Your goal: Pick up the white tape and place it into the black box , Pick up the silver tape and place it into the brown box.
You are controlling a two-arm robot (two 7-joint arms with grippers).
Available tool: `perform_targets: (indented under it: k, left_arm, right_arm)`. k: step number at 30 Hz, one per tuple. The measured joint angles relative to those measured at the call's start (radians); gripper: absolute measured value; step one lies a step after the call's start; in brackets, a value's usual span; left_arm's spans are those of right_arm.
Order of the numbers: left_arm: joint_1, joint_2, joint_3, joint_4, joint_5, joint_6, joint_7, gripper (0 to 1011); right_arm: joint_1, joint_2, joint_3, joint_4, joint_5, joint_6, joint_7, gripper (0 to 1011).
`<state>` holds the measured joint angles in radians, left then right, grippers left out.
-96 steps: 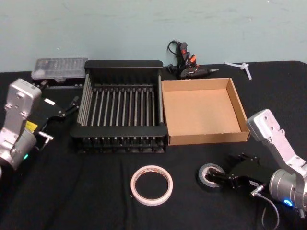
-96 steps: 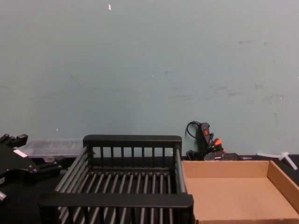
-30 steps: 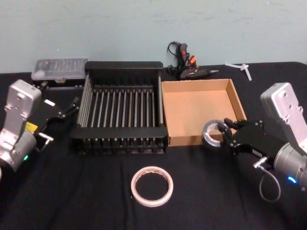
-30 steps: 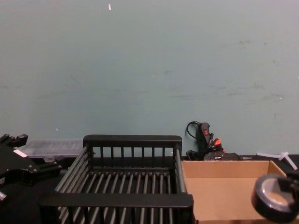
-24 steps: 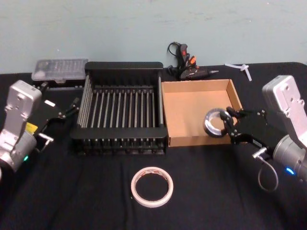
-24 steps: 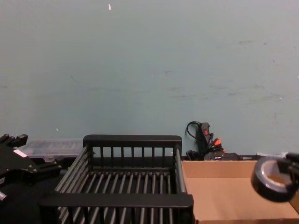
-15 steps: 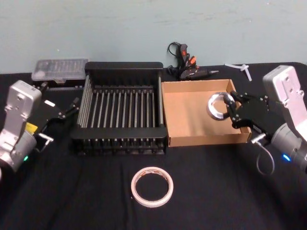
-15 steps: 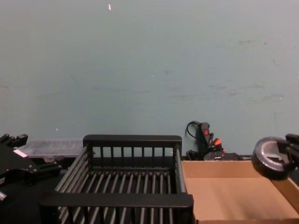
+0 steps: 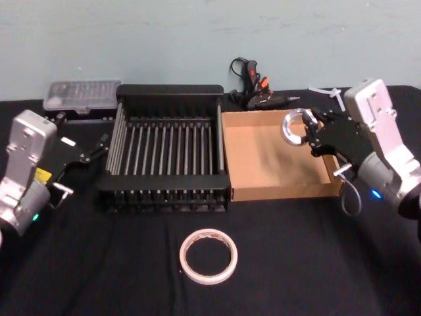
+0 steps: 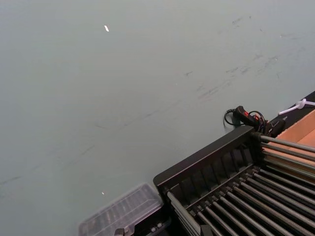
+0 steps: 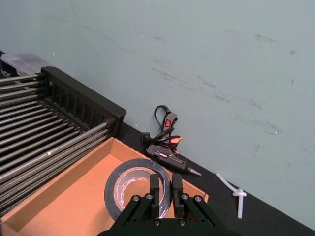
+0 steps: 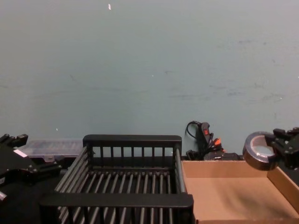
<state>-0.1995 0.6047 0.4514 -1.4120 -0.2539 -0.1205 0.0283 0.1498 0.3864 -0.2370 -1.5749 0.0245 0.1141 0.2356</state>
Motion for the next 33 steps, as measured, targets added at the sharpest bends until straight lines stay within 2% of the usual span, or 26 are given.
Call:
perform_targets:
  k: [9, 16, 28, 33]
  left_arm:
    - [0.000, 0.000, 0.000, 0.000, 0.000, 0.000, 0.000, 1001]
    - [0.000, 0.000, 0.000, 0.000, 0.000, 0.000, 0.000, 1001]
    - [0.000, 0.000, 0.000, 0.000, 0.000, 0.000, 0.000, 1001]
    - [0.000, 0.000, 0.000, 0.000, 0.000, 0.000, 0.000, 1001]
  right_arm:
    - [0.093, -0.051, -0.016, 0.157, -0.048, -0.032, 0.005, 153]
    - [0.145, -0.083, -0.021, 0.246, -0.069, -0.044, 0.012, 153]
    - [0.202, -0.127, -0.031, 0.371, -0.096, -0.062, 0.011, 153]
    - [0.212, -0.138, -0.032, 0.397, -0.100, -0.063, 0.011, 153]
